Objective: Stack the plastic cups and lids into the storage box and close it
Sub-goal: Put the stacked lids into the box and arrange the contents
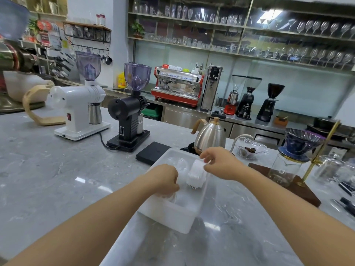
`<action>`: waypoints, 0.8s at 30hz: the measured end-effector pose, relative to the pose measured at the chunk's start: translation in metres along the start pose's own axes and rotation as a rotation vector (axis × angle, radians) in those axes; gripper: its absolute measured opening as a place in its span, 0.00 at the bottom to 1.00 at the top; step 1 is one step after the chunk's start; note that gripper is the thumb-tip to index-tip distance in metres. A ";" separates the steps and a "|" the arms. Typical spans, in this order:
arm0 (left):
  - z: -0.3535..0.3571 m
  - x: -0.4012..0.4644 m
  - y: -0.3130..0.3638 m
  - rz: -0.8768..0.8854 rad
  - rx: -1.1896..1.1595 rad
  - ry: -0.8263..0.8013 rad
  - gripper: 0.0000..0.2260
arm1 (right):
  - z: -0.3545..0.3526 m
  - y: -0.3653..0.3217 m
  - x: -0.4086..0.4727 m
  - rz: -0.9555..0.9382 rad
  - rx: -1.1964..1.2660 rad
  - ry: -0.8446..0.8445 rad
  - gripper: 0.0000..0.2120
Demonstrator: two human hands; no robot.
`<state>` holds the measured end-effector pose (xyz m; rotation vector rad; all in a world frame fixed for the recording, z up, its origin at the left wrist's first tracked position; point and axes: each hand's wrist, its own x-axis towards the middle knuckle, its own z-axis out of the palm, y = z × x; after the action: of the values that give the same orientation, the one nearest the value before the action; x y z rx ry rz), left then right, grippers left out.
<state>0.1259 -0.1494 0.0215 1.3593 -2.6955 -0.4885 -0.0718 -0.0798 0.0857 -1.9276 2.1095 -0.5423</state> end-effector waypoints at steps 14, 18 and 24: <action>0.008 0.002 -0.002 -0.086 -0.135 -0.131 0.10 | 0.037 -0.011 0.019 0.109 -0.406 -0.142 0.44; 0.007 0.002 0.000 -0.096 -0.130 -0.184 0.11 | 0.046 -0.015 0.028 0.103 -0.557 -0.128 0.38; 0.006 0.001 0.003 -0.101 -0.119 -0.187 0.11 | 0.057 -0.015 0.035 0.087 -0.654 -0.117 0.38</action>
<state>0.1218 -0.1467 0.0167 1.4915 -2.6964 -0.8110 -0.0388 -0.1220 0.0428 -2.0769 2.4736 0.3217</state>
